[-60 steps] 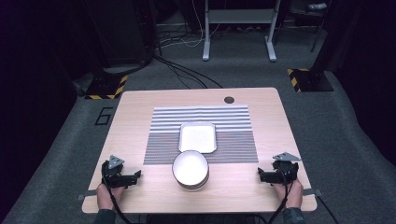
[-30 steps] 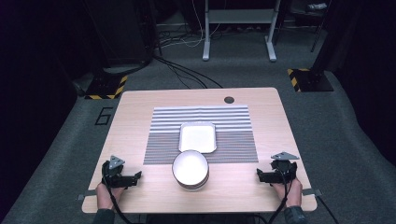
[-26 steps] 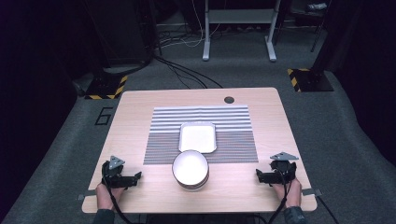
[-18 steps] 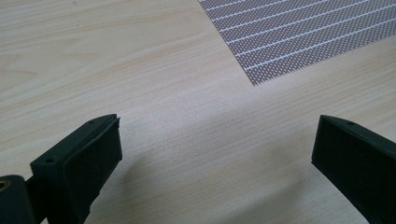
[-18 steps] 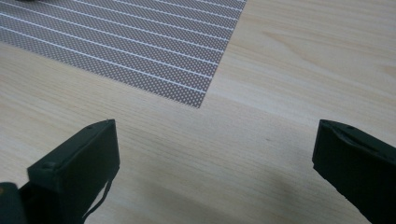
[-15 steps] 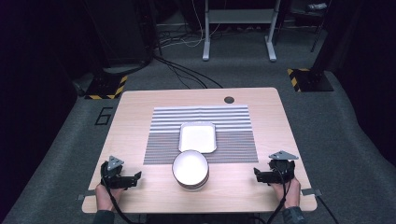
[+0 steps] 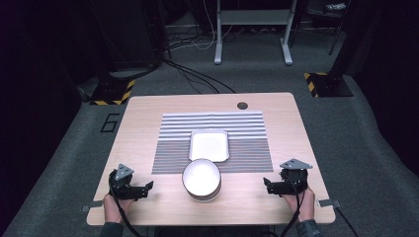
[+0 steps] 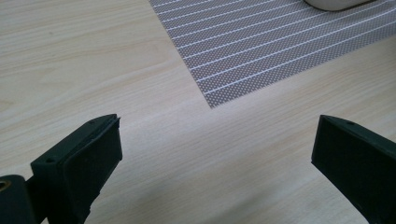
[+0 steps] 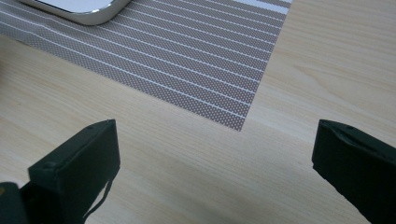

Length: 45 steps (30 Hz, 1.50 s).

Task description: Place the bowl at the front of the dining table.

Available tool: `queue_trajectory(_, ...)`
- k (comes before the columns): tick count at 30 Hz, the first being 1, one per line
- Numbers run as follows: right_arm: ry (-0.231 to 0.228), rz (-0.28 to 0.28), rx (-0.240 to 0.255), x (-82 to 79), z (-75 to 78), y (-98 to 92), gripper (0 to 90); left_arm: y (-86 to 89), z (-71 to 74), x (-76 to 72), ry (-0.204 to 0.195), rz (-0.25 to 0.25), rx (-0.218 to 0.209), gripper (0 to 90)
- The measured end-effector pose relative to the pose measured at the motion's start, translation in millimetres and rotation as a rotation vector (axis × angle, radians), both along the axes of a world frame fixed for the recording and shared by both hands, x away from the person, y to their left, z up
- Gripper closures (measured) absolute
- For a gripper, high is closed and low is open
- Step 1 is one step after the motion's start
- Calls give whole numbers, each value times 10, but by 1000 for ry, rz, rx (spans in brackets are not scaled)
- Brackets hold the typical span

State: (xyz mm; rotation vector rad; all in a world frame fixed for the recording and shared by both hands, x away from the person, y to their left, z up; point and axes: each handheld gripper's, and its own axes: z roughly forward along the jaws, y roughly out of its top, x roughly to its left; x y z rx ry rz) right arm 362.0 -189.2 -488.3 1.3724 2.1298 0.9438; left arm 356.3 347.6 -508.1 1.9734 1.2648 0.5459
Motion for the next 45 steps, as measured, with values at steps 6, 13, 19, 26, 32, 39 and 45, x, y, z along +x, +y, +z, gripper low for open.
queue_trajectory(6,-16,20,11,-24,88,57,5,-58,55,-5,0,-21,-8,14)
queue_trajectory(13,-23,50,22,-38,156,135,9,-132,104,-6,6,-19,-8,16)
queue_trajectory(19,-26,67,22,-46,191,191,9,-212,131,-6,15,-44,-16,16)
queue_trajectory(26,-31,98,23,-35,278,305,11,-292,158,1,14,-71,-21,16)
queue_trajectory(32,-43,115,26,-39,345,360,13,-327,208,-4,7,-88,-30,16)
queue_trajectory(39,-48,138,24,-35,416,430,15,-352,259,3,4,-109,-49,16)
queue_trajectory(45,-62,156,27,-34,493,483,17,-394,314,9,-1,-118,-59,16)
